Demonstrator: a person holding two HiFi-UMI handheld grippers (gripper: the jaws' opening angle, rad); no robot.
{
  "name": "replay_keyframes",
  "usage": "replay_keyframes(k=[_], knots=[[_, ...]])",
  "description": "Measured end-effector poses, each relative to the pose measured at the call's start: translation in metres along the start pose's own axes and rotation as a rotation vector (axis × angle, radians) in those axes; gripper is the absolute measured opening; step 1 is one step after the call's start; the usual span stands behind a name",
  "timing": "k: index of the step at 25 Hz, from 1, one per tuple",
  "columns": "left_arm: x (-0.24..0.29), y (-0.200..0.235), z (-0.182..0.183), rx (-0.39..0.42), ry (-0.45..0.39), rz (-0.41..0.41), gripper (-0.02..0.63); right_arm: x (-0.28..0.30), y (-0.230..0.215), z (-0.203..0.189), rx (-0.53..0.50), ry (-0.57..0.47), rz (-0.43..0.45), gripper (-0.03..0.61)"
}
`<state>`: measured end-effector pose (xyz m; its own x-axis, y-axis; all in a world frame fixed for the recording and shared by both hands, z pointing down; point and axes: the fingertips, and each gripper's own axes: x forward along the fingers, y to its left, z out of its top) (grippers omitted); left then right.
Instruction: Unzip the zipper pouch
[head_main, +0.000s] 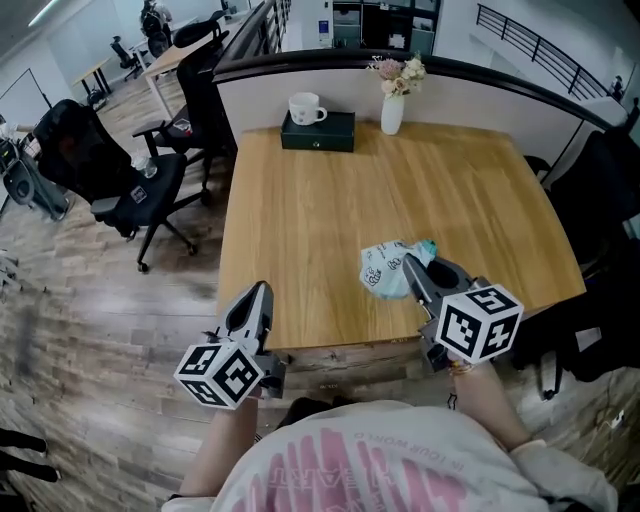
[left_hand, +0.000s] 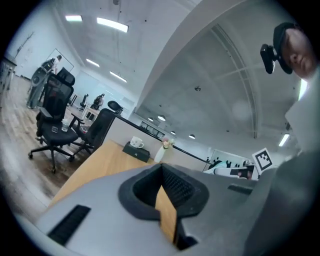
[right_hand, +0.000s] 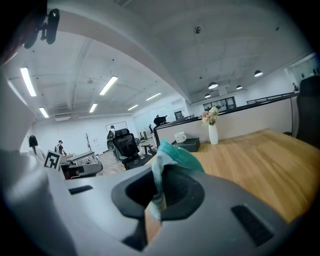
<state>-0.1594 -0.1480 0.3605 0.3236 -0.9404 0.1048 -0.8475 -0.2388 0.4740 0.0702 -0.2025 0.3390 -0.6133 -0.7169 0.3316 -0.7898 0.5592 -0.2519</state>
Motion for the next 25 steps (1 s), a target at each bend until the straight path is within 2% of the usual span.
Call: replay_keyframes(k=[2, 8, 13, 25], knots=[[0.003, -0.007, -0.003, 0.017, -0.006, 0.037, 0.002, -0.005, -0.013, 0.001, 0.003, -0.002, -0.004, 0.008], [0.016, -0.034, -0.024, 0.007, 0.006, 0.079, 0.003, -0.017, -0.045, -0.001, 0.004, 0.006, 0.008, 0.008], [0.018, -0.051, -0.036, 0.038, 0.006, 0.119, 0.002, -0.021, -0.063, -0.005, -0.005, 0.021, 0.03, 0.008], [0.027, -0.073, -0.065, -0.001, 0.015, 0.173, 0.002, -0.026, -0.091, -0.019, -0.008, 0.062, 0.093, 0.008]])
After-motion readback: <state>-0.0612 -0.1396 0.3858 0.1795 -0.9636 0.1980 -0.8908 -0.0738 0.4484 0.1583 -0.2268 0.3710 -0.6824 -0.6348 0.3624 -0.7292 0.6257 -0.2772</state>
